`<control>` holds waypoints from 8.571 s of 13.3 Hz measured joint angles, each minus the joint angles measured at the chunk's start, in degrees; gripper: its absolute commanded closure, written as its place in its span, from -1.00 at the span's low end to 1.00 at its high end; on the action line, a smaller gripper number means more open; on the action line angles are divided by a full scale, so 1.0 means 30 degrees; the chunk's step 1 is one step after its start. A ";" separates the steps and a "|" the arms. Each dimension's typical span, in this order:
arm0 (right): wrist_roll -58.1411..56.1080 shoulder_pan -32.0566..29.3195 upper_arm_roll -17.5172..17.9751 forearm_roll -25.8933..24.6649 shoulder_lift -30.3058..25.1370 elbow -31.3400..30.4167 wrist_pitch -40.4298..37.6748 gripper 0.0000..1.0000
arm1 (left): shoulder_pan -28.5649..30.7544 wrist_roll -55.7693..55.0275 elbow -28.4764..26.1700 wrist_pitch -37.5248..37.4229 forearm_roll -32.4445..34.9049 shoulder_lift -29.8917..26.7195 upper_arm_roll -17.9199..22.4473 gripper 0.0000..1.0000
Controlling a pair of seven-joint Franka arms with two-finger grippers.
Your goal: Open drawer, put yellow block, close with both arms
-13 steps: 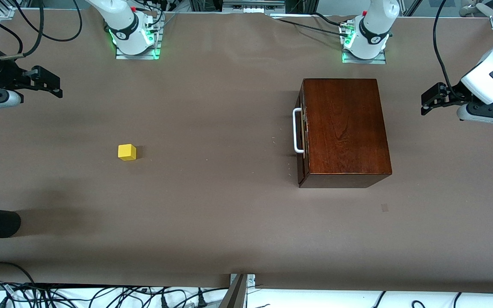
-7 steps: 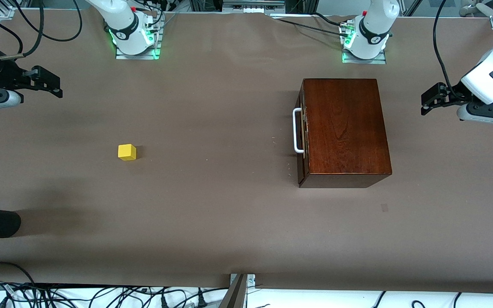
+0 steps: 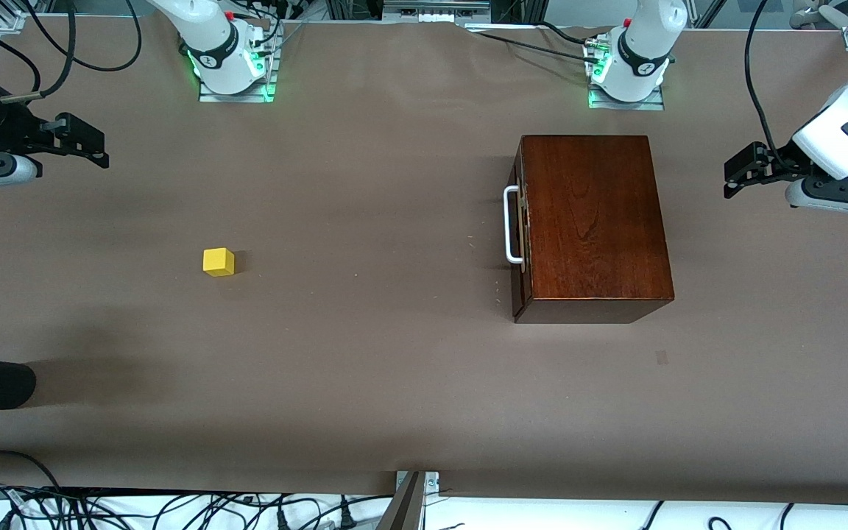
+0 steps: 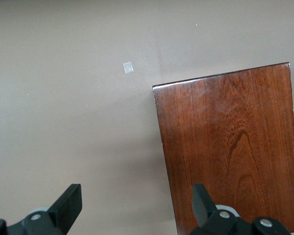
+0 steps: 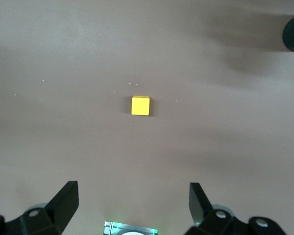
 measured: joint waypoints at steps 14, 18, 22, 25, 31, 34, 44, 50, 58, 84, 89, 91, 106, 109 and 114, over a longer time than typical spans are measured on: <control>0.0006 0.0005 0.0008 0.0003 0.0000 0.0063 0.0043 -1.00 | -0.0080 -0.0309 0.0397 -0.0686 -0.0021 0.0033 -0.3902 -1.00; 0.0009 0.0006 0.0009 0.0004 0.0000 0.0076 0.0044 -1.00 | -0.0107 -0.2681 0.1641 -0.0692 -0.0021 0.0887 -0.5685 -1.00; 0.0009 0.0010 0.0014 0.0005 0.0000 0.0086 0.0045 -1.00 | -0.1955 -0.9176 0.3005 -0.0654 0.0193 0.2963 -0.7159 -1.00; 0.0010 0.0011 0.0010 0.0005 0.0000 0.0097 0.0045 -1.00 | -0.4525 -1.3557 0.4146 -0.0600 0.1865 0.5101 -0.7271 -1.00; 0.0011 0.0011 -0.0004 0.0005 0.0000 0.0132 0.0045 -1.00 | -0.6643 -1.4615 0.4352 0.0227 0.4192 0.9022 -0.7181 -1.00; 0.0016 0.0012 -0.0001 0.0005 0.0000 0.0137 0.0091 -1.00 | -0.6411 -1.4858 0.4348 0.0805 0.5020 1.0348 -0.6879 -1.00; 0.0055 0.0012 -0.0007 0.0794 0.0009 0.0138 0.0700 -1.00 | -0.6715 -1.6699 0.4080 0.1221 0.6552 1.1899 -0.6912 -1.00; 0.0055 0.0012 -0.0006 0.0833 0.0010 0.0140 0.0717 -1.00 | -0.6716 -1.6878 0.4074 0.1660 0.6567 1.2492 -0.6862 -1.00; 0.0053 0.0013 -0.0025 0.0834 0.0009 0.0161 0.0733 -1.00 | -0.7016 -1.7600 0.4034 0.2177 0.6639 1.3123 -0.6866 -1.00; 0.0054 0.0020 -0.0093 0.0835 0.2457 -0.0666 0.2410 -1.00 | -0.9565 -1.8759 0.3985 0.6781 0.6556 1.3437 -0.6004 -1.00; 0.0147 0.0022 -0.0082 0.0871 0.4096 -0.4284 0.8137 -1.00 | -1.0118 -1.8769 0.3827 0.6789 0.7903 1.3590 -0.5846 -1.00; 0.0184 0.0022 -0.0075 0.0906 0.4457 -0.5852 1.0565 -1.00 | -1.0237 -1.8768 0.3827 0.6823 0.7925 1.3595 -0.5732 -1.00; 0.0335 0.0133 0.0503 0.2240 0.6604 -1.2607 2.0517 -1.00 | -1.1024 -1.8725 0.5210 0.4203 0.8403 1.3758 -0.6333 -1.00; 0.0335 0.0133 0.0503 0.2241 0.6667 -1.3172 2.1062 -0.94 | -1.1243 -1.8724 0.6297 0.2136 0.9773 1.3701 -0.6601 -1.00; 0.0340 0.0130 0.0495 0.2242 0.7150 -1.3245 2.1452 0.56 | -1.1035 -1.8127 0.7513 -0.1009 0.9269 1.0695 -0.6674 -1.00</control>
